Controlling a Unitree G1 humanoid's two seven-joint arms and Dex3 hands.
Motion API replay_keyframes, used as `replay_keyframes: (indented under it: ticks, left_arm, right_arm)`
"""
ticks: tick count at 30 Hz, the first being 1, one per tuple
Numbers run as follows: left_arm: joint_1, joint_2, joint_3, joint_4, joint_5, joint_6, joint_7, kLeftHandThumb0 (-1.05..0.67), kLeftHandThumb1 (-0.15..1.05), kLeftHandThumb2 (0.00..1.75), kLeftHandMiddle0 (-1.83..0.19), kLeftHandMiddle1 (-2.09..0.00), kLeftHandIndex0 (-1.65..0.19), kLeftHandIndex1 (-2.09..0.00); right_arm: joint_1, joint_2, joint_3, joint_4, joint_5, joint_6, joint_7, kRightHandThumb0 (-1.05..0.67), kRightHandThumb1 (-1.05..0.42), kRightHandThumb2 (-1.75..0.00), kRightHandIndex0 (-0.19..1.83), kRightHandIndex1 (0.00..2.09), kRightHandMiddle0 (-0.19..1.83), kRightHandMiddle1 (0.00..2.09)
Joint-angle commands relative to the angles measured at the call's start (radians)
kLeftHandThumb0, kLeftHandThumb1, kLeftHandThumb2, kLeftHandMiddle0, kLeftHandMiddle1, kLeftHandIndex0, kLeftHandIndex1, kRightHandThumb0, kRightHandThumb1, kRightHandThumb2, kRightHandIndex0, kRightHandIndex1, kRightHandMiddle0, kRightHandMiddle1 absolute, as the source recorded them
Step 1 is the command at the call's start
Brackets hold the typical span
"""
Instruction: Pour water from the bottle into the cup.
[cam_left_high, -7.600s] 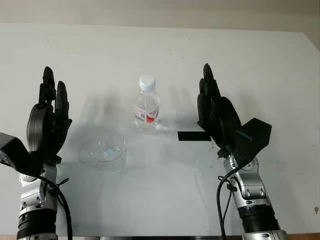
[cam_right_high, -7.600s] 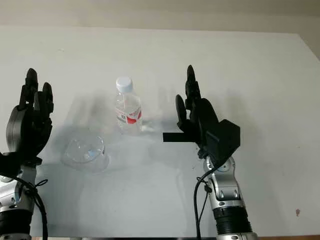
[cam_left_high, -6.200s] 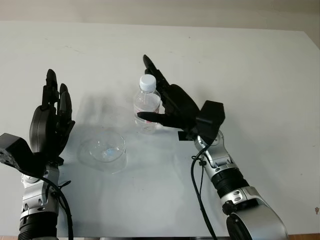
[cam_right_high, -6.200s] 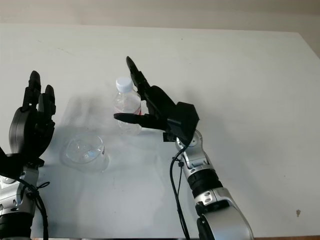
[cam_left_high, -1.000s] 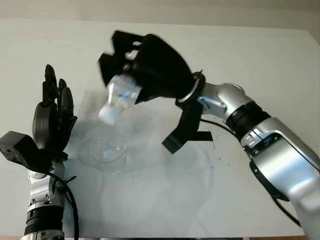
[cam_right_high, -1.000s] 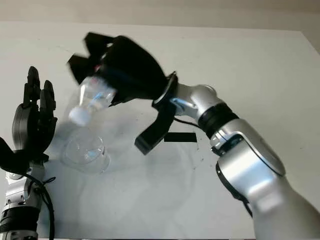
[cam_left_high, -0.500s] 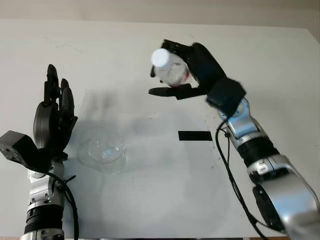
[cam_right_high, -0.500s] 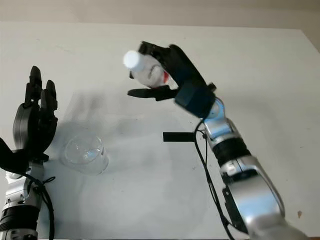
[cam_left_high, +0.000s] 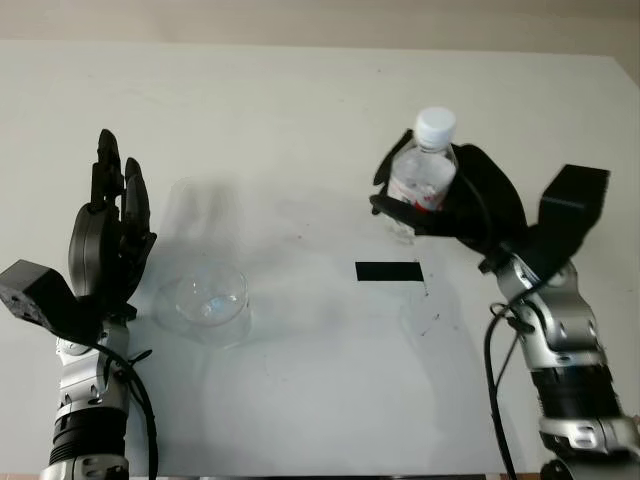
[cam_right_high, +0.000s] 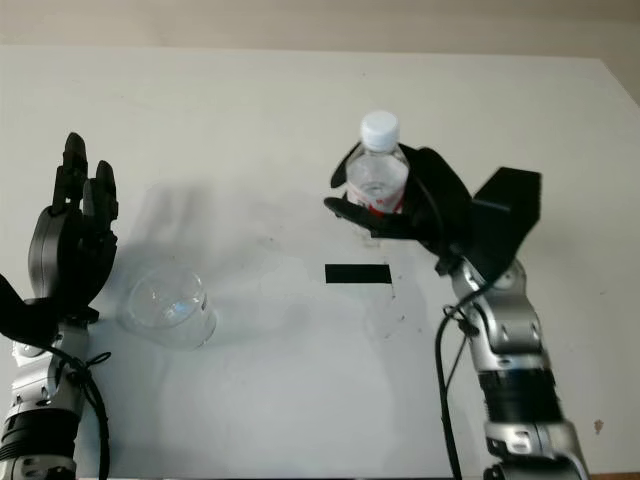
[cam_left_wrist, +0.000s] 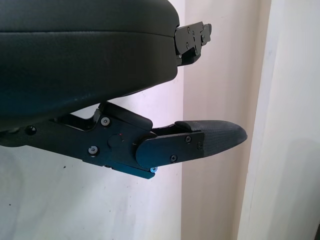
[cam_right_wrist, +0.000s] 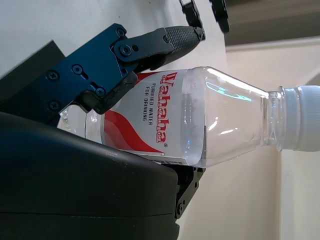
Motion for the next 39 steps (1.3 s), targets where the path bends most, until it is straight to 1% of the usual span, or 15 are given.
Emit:
replay_keyframes:
  ticks: [1,3,6,12,21,31,39]
  left_arm:
    - [0.010,-0.003,-0.002,-0.011,0.000,0.005,0.001,-0.73,1.05,0.54,0.19,0.00,0.19,0.00]
    - [0.010,-0.002,-0.003,-0.010,-0.002,0.005,-0.004,-0.73,1.05,0.54,0.19,0.00,0.19,0.00]
    - [0.013,-0.001,-0.002,-0.014,-0.006,0.009,-0.007,-0.73,1.05,0.54,0.19,0.00,0.19,0.00]
    - [0.022,0.000,0.001,-0.026,-0.010,0.014,-0.012,-0.74,1.05,0.54,0.19,0.00,0.19,0.00]
    - [0.040,0.001,0.004,-0.046,-0.011,0.014,-0.010,-0.72,1.05,0.55,0.19,0.00,0.19,0.00]
    - [0.043,0.001,0.009,-0.046,-0.023,0.011,-0.017,-0.72,1.05,0.54,0.19,0.00,0.19,0.00]
    - [0.040,0.005,0.012,-0.037,-0.022,0.008,-0.019,-0.72,1.05,0.54,0.19,-0.01,0.19,0.00]
  right_arm:
    - [0.025,0.017,-0.017,-0.042,0.018,0.018,-0.007,-0.45,-1.05,-0.42,1.18,2.09,0.83,2.09]
    - [0.044,0.030,-0.024,-0.045,0.026,0.017,-0.002,-0.45,-1.05,-0.43,1.18,2.09,0.81,2.09]
    - [0.060,0.053,-0.029,-0.046,0.041,0.031,-0.010,-0.45,-1.05,-0.43,1.12,2.09,0.76,2.09]
    - [0.052,0.073,-0.021,-0.050,0.045,0.102,-0.021,-0.47,-1.05,-0.43,1.19,2.09,0.82,2.09]
    - [0.027,0.106,0.004,-0.016,0.026,0.116,-0.019,-0.47,-1.05,-0.43,1.21,2.09,0.83,2.09]
    - [0.024,0.116,0.025,0.020,-0.020,0.065,-0.004,-0.48,-1.05,-0.45,1.20,2.09,0.81,2.09]
    - [0.059,0.117,0.062,0.086,-0.110,-0.174,0.043,-0.46,-1.05,-0.46,1.12,2.09,0.72,2.09]
